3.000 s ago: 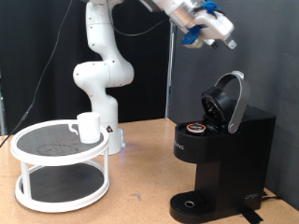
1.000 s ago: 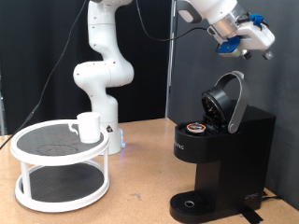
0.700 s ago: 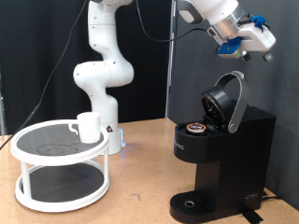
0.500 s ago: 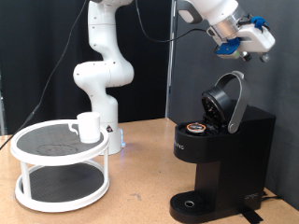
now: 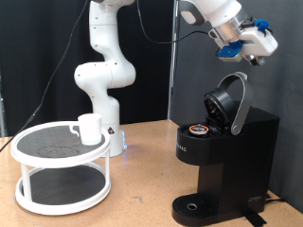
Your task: Make a cup of coffee with the keurig machine
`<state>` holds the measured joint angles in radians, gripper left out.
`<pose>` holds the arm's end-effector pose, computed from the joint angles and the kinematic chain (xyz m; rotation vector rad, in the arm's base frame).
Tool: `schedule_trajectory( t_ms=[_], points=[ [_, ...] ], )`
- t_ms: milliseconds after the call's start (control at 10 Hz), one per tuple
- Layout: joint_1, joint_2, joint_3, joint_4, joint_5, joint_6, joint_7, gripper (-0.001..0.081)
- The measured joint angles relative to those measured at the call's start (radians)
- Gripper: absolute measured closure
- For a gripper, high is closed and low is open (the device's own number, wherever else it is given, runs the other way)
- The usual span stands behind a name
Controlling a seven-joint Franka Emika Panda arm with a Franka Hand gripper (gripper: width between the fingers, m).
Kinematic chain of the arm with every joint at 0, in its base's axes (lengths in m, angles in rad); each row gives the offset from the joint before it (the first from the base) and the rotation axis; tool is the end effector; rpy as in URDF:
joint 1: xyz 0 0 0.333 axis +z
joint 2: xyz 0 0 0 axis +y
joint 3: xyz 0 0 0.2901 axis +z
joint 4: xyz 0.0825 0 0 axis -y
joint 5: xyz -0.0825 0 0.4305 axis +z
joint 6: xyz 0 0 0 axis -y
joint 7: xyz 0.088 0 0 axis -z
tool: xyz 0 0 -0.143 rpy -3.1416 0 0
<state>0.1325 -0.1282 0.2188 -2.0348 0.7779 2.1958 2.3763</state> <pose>0.5563 0.2550 0.4697 -0.9495 2.4430 0.8075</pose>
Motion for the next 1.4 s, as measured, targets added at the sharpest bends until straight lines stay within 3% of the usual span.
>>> schedule_trajectory(
  t_ms=[400, 1100, 1400],
  points=[
    [-0.015, -0.002, -0.013, -0.018, -0.010, -0.022, -0.006, 0.0804],
    [-0.063, -0.049, -0.089, -0.058, -0.010, -0.102, -0.086, 0.0806],
    [-0.098, -0.071, -0.121, -0.079, -0.065, -0.145, -0.116, 0.0806]
  ],
)
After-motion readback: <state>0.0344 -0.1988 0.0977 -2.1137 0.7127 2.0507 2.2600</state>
